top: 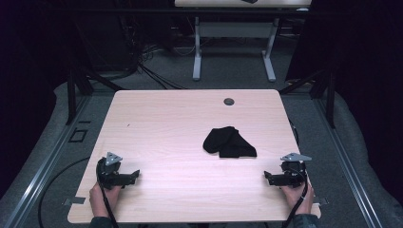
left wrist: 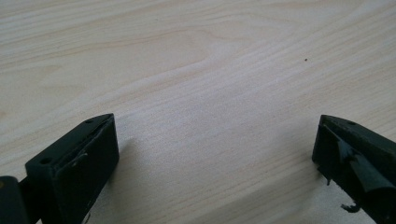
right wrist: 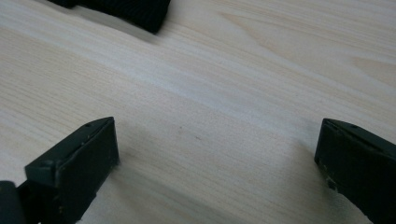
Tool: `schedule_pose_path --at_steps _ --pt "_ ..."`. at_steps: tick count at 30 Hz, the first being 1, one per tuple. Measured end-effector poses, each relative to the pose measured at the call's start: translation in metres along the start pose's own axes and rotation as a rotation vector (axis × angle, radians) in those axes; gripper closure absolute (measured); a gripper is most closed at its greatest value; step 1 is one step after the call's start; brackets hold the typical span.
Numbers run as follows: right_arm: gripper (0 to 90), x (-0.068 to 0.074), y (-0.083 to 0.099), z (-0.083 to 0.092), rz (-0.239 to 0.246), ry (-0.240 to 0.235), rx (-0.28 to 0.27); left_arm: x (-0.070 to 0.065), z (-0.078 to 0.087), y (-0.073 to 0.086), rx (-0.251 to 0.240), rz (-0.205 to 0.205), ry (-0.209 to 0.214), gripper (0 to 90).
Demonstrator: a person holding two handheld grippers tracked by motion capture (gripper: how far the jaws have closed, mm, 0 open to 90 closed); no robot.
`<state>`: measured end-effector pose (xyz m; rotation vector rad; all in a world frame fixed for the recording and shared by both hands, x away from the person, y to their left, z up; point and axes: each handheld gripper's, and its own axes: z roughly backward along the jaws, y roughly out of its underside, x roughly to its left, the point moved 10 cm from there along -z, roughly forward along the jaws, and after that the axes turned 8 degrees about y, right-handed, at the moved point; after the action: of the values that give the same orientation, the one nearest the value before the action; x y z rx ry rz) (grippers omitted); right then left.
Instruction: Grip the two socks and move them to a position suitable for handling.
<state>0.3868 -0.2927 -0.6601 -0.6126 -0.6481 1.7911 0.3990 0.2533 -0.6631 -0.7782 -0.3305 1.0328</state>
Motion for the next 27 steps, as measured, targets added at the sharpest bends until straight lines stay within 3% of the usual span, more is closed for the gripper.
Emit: schedule_pose_path --at_steps 3,6,11,17,22,27 --pt "0.0 -0.001 -0.001 0.0 -0.011 -0.007 0.0 0.0 0.0 0.0 -0.001 -0.001 -0.001 0.4" --pt "0.0 0.0 -0.005 0.004 -0.04 -0.049 -0.004 0.0 0.0 0.0 0.001 -0.007 0.002 0.5" --pt "0.0 0.007 -0.019 0.013 -0.016 -0.072 -0.01 0.0 0.0 0.0 0.0 -0.006 0.001 0.4" --pt "0.0 0.025 -0.046 0.024 0.032 -0.136 -0.029 0.0 0.0 0.0 0.0 -0.007 0.001 0.5" --pt "0.0 0.041 -0.07 0.025 0.056 -0.188 -0.033 0.0 0.0 0.0 0.002 -0.004 0.002 0.5" --pt "0.0 0.055 -0.091 0.019 0.105 -0.209 -0.029 0.0 0.0 0.0 0.001 -0.005 0.003 0.4"
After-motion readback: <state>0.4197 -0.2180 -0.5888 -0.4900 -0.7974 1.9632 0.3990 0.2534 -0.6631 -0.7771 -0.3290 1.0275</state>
